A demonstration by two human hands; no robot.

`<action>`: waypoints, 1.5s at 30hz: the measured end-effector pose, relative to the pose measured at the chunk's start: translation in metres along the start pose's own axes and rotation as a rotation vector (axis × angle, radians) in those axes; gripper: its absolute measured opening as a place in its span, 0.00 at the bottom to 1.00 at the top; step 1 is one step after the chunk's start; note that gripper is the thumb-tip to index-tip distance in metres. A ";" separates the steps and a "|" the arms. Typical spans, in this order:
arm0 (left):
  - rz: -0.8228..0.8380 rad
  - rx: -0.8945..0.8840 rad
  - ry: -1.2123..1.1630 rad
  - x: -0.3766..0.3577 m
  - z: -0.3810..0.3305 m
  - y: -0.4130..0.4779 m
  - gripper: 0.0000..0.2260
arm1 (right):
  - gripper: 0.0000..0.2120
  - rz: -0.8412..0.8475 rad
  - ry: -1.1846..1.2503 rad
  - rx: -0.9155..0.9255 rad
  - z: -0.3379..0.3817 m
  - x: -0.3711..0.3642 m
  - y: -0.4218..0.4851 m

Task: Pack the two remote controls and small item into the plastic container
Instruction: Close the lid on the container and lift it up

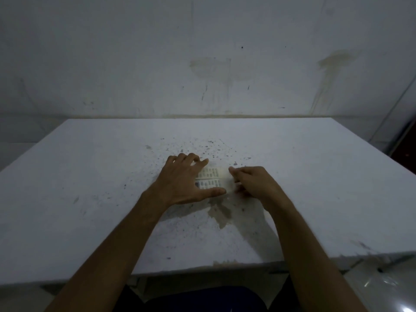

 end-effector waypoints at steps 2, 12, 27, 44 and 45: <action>0.018 0.007 0.000 0.000 0.000 0.002 0.54 | 0.20 -0.067 -0.001 -0.006 0.002 -0.001 0.019; 0.263 -0.012 0.007 -0.006 -0.005 0.014 0.53 | 0.15 0.035 -0.074 -0.164 -0.008 -0.004 0.059; 0.111 0.052 0.026 -0.001 0.003 0.000 0.53 | 0.15 -0.222 -0.274 0.286 0.011 -0.004 0.025; -0.073 0.043 -0.189 -0.007 0.021 -0.008 0.48 | 0.16 -0.279 -0.252 0.259 0.002 -0.007 0.027; -0.092 0.057 -0.201 -0.005 0.022 -0.009 0.48 | 0.16 -0.278 -0.255 0.259 0.003 -0.007 0.026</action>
Point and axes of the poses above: each hand's wrist, its own y-axis towards the middle knuckle, its own x-axis out of the back of the hand, z = x × y, the point moved 10 cm from there along y, towards the middle knuckle, and after that the axes turned 13 degrees about x, right-handed, at the moved point
